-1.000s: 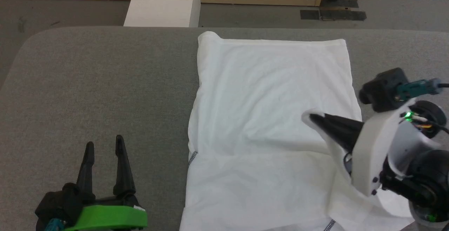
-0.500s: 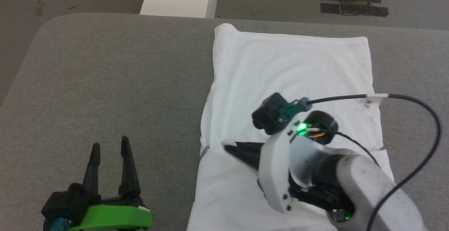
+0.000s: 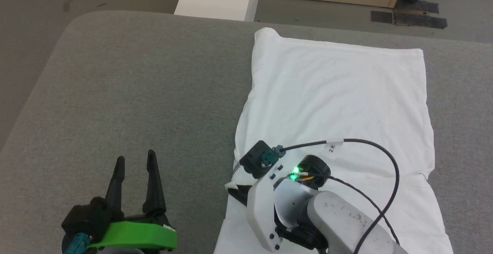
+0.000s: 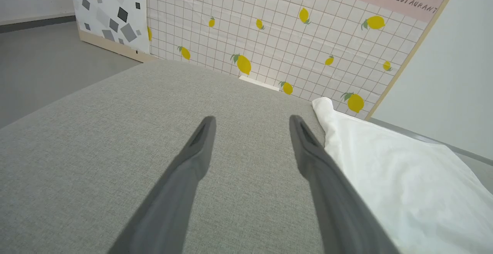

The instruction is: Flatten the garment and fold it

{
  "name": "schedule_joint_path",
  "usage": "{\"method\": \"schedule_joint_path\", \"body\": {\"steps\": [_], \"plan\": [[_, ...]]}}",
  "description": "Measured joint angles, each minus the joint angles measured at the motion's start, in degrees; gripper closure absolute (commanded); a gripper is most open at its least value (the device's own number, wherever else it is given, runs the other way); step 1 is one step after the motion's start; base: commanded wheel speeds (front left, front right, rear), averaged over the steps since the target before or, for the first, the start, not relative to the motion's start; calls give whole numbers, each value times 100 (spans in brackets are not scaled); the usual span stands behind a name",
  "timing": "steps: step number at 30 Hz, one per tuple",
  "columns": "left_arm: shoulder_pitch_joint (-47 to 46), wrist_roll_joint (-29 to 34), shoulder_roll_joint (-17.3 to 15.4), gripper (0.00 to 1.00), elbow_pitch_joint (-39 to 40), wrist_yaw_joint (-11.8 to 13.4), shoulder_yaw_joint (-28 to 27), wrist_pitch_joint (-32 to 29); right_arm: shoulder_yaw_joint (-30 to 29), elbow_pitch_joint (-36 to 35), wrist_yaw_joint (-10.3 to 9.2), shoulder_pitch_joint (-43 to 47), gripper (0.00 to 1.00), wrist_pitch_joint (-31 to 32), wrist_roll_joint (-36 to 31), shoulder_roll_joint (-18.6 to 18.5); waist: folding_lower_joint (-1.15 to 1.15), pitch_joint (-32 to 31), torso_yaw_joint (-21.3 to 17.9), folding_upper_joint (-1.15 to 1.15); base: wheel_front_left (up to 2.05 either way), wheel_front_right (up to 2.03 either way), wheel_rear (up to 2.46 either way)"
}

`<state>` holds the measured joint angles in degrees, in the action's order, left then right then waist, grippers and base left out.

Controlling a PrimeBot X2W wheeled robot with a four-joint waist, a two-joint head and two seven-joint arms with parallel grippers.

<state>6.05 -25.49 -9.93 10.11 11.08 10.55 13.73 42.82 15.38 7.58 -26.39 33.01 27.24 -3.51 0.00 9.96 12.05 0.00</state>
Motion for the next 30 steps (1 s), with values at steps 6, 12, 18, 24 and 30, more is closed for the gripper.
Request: {"method": "schedule_joint_path", "body": {"steps": [6,12,18,24,30], "plan": [[-21,-36,7,0,-94,-3,53,-3,38,465,0,-99,0,-545,133,40,0,-136,59,0,0,0,0],[5,-38,-62,0,-48,-25,19,-13,-303,105,0,-374,0,-690,437,70,0,-250,-104,0,0,0,0],[9,-32,-115,0,127,-14,55,-107,-1404,-842,0,-403,0,-784,11,-554,0,-286,-401,0,0,0,0],[5,8,-158,0,287,52,88,-166,-3481,-2159,0,721,0,-1171,-1038,-1284,0,-242,-726,0,0,0,0],[8,82,-193,0,365,89,108,-177,-5107,-2974,0,1976,0,-1716,-1733,-710,0,-120,-914,0,0,0,0]]}}
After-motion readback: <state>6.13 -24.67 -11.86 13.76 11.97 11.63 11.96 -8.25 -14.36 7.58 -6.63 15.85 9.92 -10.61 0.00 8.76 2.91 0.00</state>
